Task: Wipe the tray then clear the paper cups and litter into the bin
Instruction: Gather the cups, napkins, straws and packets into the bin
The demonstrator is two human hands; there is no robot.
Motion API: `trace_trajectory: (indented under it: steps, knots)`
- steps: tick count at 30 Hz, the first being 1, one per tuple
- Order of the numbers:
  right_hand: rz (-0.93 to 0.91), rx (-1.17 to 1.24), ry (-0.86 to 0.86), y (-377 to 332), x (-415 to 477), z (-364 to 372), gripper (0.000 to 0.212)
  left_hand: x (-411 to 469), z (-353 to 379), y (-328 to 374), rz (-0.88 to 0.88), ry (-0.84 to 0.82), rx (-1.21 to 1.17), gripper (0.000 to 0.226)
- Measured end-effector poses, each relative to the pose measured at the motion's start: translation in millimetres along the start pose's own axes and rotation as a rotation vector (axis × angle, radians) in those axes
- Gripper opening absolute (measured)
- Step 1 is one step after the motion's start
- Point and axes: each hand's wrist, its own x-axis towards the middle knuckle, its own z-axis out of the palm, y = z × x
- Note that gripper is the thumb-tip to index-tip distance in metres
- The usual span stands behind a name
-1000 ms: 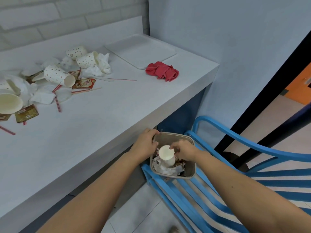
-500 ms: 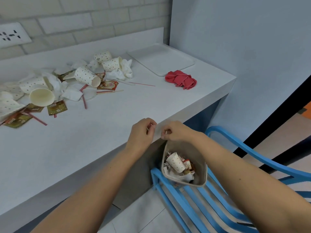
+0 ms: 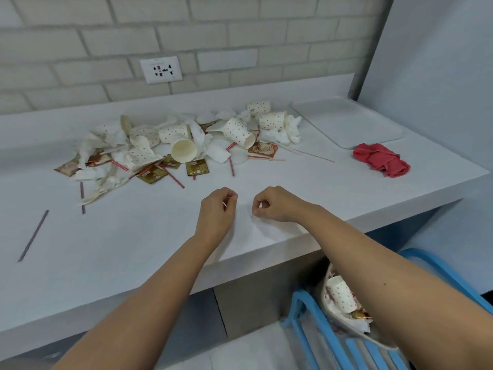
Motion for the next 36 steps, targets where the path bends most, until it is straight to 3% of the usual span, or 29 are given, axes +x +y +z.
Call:
trace_trajectory:
  steps: [18, 25, 29, 32, 36]
  knots:
    - [-0.185, -0.053, -0.123, -158.9, 134.3, 76.3, 0.019, 20.1, -180.8, -161.0, -0.400, 0.214, 0.239, 0.021]
    - [-0.226, -0.093, -0.114, -205.7, 171.5, 103.9, 0.020, 15.7, -236.6, -205.6, -0.685, 0.205, 0.414, 0.034]
    - [-0.190, -0.063, -0.005, -217.5, 187.5, 113.4, 0.020, 10.9, -253.8, -225.0, -0.897, 0.135, 0.470, 0.032]
    - [-0.154, -0.013, 0.105, -222.9, 198.2, 115.4, 0.021, 9.4, -259.5, -235.7, -0.849, 0.076, 0.423, 0.008]
    - [-0.186, -0.022, 0.159, -232.3, 214.9, 118.3, 0.026, 16.8, -258.0, -237.7, -0.806, 0.038, 0.428, 0.029]
